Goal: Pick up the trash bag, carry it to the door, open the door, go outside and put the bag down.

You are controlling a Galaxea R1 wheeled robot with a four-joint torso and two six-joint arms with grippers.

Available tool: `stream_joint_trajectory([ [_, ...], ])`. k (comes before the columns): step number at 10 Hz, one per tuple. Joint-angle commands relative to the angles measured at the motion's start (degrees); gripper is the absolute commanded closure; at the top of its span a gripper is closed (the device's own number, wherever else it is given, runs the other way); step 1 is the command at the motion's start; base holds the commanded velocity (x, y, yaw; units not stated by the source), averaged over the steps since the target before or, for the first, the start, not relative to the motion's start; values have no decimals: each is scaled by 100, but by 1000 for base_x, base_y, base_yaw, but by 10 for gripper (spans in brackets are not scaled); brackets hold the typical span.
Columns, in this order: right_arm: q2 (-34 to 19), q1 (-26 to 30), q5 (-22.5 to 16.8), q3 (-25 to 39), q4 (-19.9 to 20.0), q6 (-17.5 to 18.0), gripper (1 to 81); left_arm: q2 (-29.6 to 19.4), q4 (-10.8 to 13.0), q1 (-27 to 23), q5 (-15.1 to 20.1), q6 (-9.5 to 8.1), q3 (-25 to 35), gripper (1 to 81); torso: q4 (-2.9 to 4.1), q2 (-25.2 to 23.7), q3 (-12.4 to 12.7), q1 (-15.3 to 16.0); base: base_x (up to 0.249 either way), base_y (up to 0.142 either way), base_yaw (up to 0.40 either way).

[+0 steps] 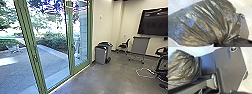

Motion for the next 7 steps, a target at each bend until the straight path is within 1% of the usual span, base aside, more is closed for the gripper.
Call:
stream_joint_trajectory([
  [1,47,299,-320,32,-66,-10,10,-14,43,-368,299,23,-12,811,0,0,0,-2,170,0,0],
  [6,47,273,-320,32,-101,-10,10,-5,34,-333,290,32,-3,811,0,0,0,2,168,0,0],
  [7,47,264,-320,32,-110,-19,10,4,69,-290,142,32,-3,811,0,0,0,2,153,0,0],
])
